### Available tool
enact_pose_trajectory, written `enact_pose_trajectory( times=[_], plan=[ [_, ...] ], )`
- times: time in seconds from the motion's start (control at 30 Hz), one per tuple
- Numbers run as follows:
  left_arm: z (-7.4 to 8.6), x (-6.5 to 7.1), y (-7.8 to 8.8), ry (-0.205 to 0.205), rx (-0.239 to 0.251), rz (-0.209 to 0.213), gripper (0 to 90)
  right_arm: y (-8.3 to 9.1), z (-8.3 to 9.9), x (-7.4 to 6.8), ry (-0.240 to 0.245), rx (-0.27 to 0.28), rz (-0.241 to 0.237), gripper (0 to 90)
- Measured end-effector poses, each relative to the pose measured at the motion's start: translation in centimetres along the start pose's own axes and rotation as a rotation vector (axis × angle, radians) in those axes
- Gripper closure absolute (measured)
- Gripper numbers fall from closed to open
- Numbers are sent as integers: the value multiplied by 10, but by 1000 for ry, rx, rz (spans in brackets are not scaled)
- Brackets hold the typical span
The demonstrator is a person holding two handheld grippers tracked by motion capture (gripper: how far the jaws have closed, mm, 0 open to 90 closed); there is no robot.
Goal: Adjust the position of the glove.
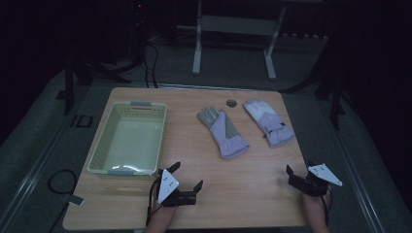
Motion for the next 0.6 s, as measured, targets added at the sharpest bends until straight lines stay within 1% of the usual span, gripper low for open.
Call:
enact_pose_trajectory(
  times=[0.07,0.13,0.3,0.37,0.43,0.5,0.6],
  plan=[
    [0,0,0,9,3,-5,11,0,0,1,-8,0,1,131],
    [0,0,0,3,-2,-2,11,1,0,1,-12,-1,-5,131],
    [0,-1,-1,12,-4,0,11,1,0,1,-5,3,-7,131],
    [0,-1,-1,14,0,-3,11,1,0,2,-12,1,-9,131],
    [0,0,-1,11,1,-4,11,1,0,3,-30,0,-4,130],
    [0,0,0,9,10,-6,11,1,-1,5,-60,-4,3,129],
    [0,0,1,7,13,-3,11,0,-1,8,-87,-5,-7,127]
  ],
)
Point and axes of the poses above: each handheld gripper's, and its own axes: y roughly backward along the jaws, z roughly out of its underside, x roughly to its right, the point moved 1 cm from there along -y, roughly forward along the jaws, and after that the axes turned 12 degrees about -y, right-handed, at the moved point
